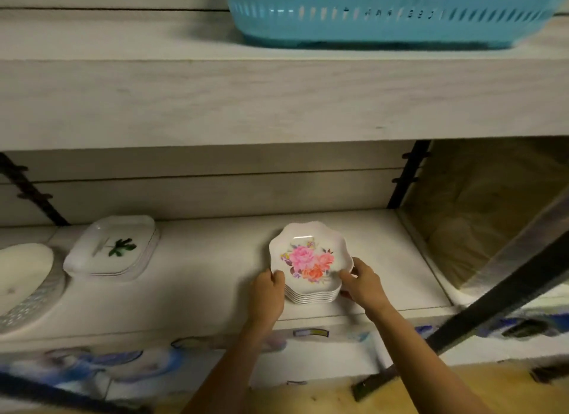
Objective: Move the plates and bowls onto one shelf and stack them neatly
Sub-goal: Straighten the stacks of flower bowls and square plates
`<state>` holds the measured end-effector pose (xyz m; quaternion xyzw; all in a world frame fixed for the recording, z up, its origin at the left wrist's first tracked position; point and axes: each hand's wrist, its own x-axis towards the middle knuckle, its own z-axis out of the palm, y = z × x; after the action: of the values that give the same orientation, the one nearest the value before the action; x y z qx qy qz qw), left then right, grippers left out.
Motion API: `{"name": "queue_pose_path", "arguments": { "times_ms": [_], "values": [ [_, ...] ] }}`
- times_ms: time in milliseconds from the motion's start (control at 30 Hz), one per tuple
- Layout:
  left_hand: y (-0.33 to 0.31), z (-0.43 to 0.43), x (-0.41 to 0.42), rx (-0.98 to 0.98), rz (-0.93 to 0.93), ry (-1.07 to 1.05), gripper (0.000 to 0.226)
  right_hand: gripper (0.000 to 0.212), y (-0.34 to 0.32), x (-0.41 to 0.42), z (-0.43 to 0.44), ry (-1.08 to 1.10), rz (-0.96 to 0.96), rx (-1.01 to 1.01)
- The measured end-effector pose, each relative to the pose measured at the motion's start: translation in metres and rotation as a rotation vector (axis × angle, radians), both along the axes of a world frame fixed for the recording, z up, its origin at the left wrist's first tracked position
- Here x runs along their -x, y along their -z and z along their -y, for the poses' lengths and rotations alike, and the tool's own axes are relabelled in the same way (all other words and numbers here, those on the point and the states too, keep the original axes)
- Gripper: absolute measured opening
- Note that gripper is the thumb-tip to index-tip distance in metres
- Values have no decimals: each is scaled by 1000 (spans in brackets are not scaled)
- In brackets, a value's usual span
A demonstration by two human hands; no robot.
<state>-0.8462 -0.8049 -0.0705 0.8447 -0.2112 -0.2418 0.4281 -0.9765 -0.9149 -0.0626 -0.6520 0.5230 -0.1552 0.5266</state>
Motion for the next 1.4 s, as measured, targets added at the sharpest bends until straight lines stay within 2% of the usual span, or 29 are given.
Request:
{"name": "queue_pose_path", "arguments": {
  "times_ms": [167, 300, 433, 567, 633, 767, 1033, 1300, 1400],
  "values": [
    [-5, -8, 10, -69, 34, -2, 33, 42, 5, 7, -2, -44, -50, 45],
    [-8, -10, 0, -101, 55, 84, 38, 42, -6, 7, 7, -187, -112, 113],
    [-19, -24, -22, -82, 152, 36, 44, 53, -31, -6, 5, -205, -168, 404],
    [-24, -49, -56, -34, 196, -26, 37, 39, -50, -36, -11, -293, -98, 589],
    [-27, -65, -77, -26, 223, -42, 35, 31, -56, -57, -26, -362, -58, 537],
    [-33, -104, -128, -8, 221, -95, 37, 30, -55, -111, -60, -479, -11, 507],
    [-36, -172, -236, 9, 171, -95, 30, 27, -34, -232, -137, -478, -56, 346],
    [-29, -180, -316, -160, 185, -25, 42, 39, -16, -301, -180, -437, -230, 249],
    [-25, -174, -334, -271, 247, 52, 46, 45, -13, -319, -187, -453, -280, 216]
  ]
}}
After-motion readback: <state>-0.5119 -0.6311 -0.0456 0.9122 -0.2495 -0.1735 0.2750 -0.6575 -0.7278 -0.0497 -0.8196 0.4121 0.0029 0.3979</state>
